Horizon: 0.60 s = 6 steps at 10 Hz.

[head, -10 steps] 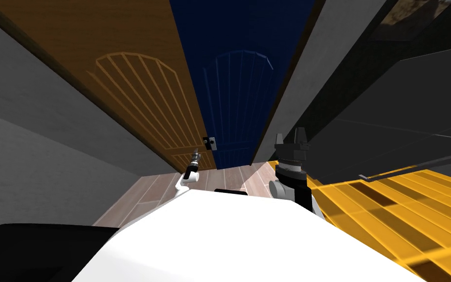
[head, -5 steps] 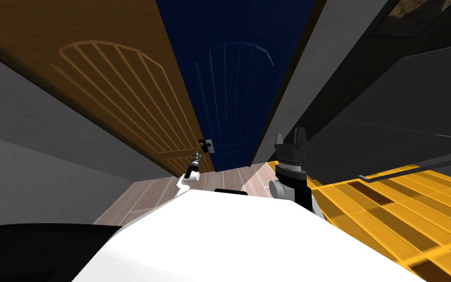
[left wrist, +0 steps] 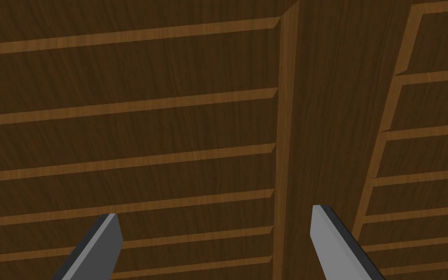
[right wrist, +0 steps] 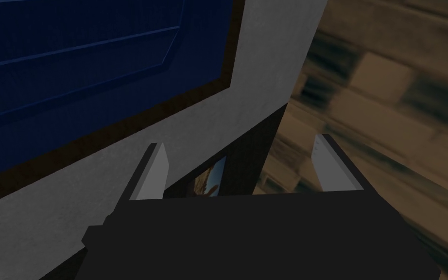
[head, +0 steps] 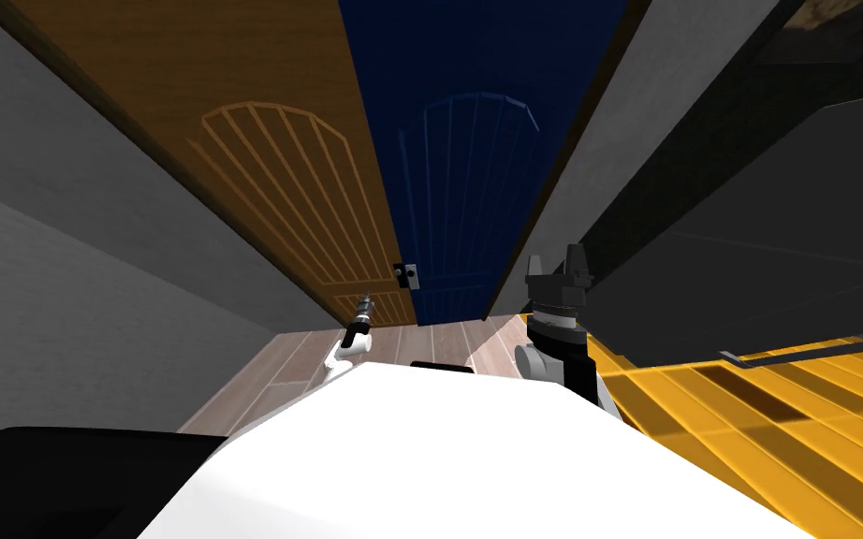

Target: Pull the door open

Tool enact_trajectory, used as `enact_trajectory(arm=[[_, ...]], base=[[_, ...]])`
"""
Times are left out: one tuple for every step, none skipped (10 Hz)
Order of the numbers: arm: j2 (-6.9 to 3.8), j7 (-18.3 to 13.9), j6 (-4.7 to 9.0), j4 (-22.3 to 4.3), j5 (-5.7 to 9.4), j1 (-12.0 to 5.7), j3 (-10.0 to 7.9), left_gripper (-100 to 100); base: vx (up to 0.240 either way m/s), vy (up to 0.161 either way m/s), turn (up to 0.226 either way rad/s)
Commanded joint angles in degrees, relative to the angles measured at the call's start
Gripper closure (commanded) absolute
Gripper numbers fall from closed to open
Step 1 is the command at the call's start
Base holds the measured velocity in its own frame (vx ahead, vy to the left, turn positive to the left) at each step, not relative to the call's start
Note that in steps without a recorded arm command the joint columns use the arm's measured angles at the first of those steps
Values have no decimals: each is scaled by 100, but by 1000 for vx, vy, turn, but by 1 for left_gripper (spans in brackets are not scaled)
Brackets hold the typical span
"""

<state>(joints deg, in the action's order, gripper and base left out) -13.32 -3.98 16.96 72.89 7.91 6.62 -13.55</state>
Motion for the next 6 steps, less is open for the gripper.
enact_trajectory(arm=[[-99, 1, 17, -100, 22, 73, -174, -100], [-140, 7, 18, -149, 31, 85, -251, -100], [-148, 10, 19, -168, 32, 77, -272, -100], [-141, 13, 22, -184, 30, 46, -269, -100], [-120, 16, 25, -187, 26, 6, -243, -100], [-85, 17, 30, -183, 18, -48, -194, -100]], base=[[47, 52, 112], [130, 35, 67], [171, 45, 19], [183, 108, -21], [172, 88, -71], [172, 50, -78]])
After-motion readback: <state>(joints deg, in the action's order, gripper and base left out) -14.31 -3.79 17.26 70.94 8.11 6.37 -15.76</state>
